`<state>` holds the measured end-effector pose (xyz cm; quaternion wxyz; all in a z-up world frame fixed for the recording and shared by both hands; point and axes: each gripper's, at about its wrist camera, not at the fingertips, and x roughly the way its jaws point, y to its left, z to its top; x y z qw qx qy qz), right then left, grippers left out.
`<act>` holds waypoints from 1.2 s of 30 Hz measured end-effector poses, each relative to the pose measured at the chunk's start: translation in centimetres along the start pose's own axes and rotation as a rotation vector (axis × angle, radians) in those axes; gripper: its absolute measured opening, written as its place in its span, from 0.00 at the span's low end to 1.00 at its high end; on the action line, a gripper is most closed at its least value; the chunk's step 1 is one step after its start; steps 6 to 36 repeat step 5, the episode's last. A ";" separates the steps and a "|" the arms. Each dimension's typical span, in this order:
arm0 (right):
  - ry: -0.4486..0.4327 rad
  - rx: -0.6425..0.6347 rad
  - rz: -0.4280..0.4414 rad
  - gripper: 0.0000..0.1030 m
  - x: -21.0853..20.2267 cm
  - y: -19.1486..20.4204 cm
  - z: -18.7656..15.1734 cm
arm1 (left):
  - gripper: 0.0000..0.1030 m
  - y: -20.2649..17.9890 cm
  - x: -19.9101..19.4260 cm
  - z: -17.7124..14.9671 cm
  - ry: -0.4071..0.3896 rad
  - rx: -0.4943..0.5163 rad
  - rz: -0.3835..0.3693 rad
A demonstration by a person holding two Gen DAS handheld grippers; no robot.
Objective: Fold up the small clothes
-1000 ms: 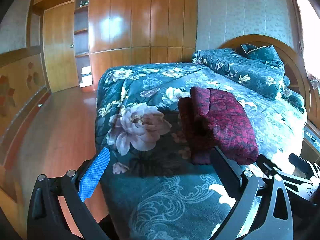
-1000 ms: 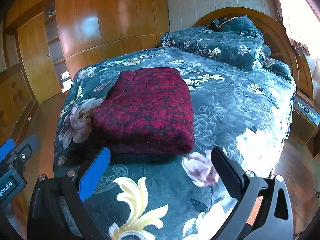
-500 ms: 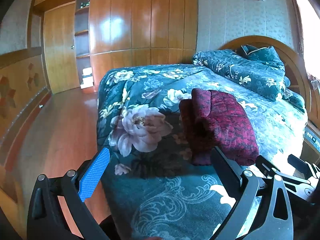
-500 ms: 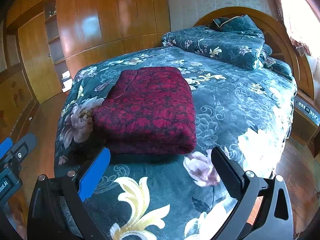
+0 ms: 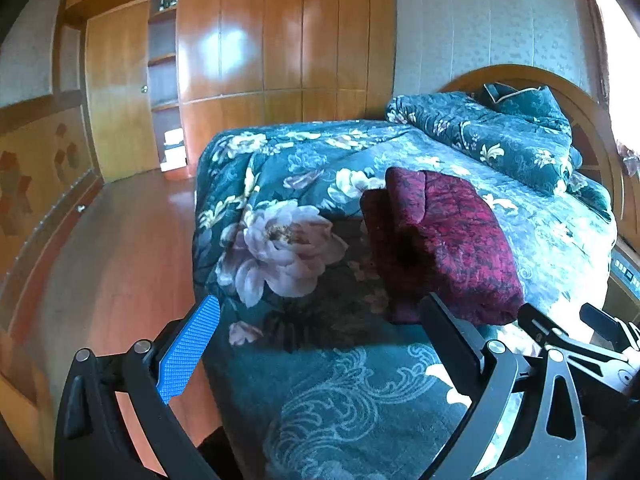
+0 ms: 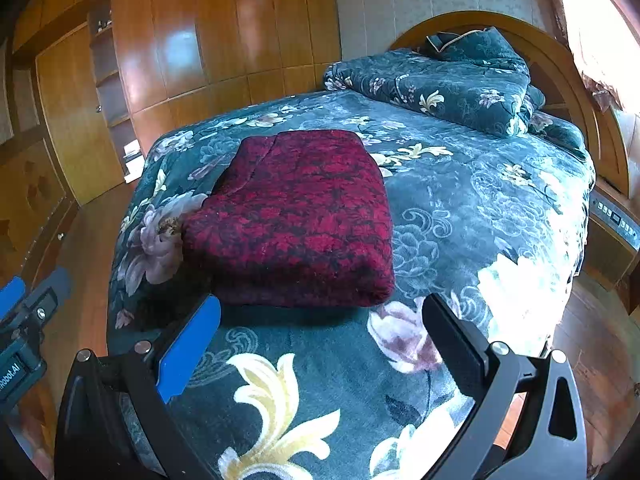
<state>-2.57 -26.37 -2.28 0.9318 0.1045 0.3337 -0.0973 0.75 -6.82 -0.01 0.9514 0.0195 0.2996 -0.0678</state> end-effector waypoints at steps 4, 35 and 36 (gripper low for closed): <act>0.000 0.002 0.000 0.98 0.0 -0.1 0.0 | 0.96 -0.2 0.5 -0.4 0.015 0.014 -0.003; 0.002 0.001 0.000 0.98 0.0 0.0 0.0 | 0.96 -0.2 0.6 -0.5 0.017 0.017 -0.002; 0.002 0.001 0.000 0.98 0.0 0.0 0.0 | 0.96 -0.2 0.6 -0.5 0.017 0.017 -0.002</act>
